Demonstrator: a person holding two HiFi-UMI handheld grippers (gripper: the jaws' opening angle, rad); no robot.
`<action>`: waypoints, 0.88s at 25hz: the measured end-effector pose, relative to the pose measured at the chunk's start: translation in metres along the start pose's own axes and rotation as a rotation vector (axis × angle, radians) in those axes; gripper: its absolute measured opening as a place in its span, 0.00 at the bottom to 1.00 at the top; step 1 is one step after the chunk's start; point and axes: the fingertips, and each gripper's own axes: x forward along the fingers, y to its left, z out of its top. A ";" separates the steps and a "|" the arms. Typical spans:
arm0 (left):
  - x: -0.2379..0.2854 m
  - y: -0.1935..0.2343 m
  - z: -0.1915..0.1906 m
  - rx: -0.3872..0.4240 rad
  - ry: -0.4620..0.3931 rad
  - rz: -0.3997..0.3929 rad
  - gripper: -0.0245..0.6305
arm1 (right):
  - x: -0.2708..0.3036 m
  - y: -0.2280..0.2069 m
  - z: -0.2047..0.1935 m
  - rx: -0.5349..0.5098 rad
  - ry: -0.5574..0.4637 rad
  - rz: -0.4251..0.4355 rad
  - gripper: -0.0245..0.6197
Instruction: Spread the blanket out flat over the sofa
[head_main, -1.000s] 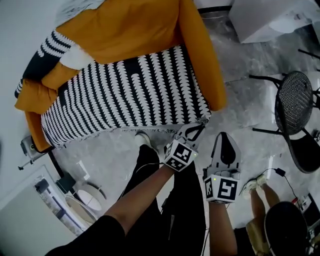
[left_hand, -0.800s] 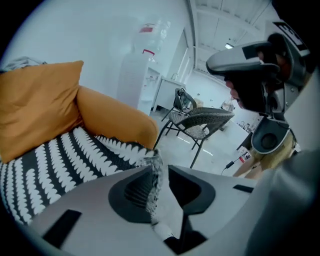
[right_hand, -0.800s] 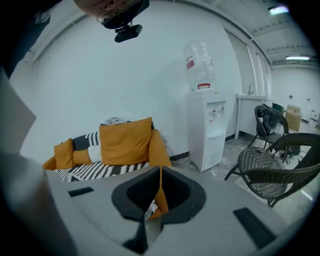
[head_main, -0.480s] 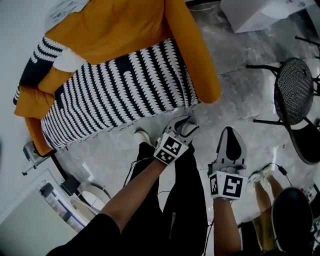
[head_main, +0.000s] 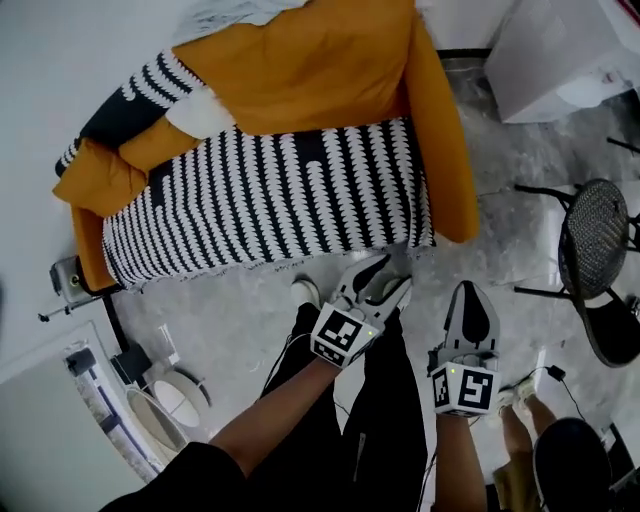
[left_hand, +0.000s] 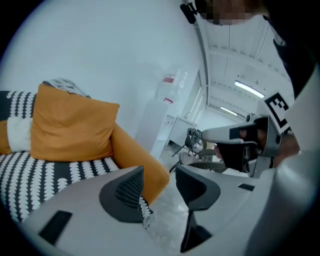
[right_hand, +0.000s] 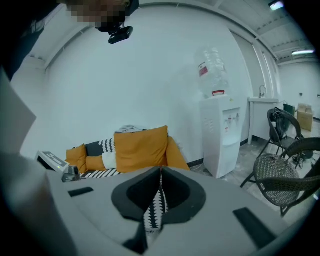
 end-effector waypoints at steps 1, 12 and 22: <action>-0.012 0.001 0.017 -0.014 -0.037 0.005 0.34 | 0.000 0.011 0.014 -0.013 -0.010 0.012 0.10; -0.194 0.037 0.162 -0.114 -0.291 0.112 0.26 | -0.034 0.180 0.151 -0.086 -0.052 0.199 0.10; -0.374 0.058 0.277 0.048 -0.389 0.214 0.06 | -0.064 0.348 0.241 -0.167 -0.082 0.285 0.09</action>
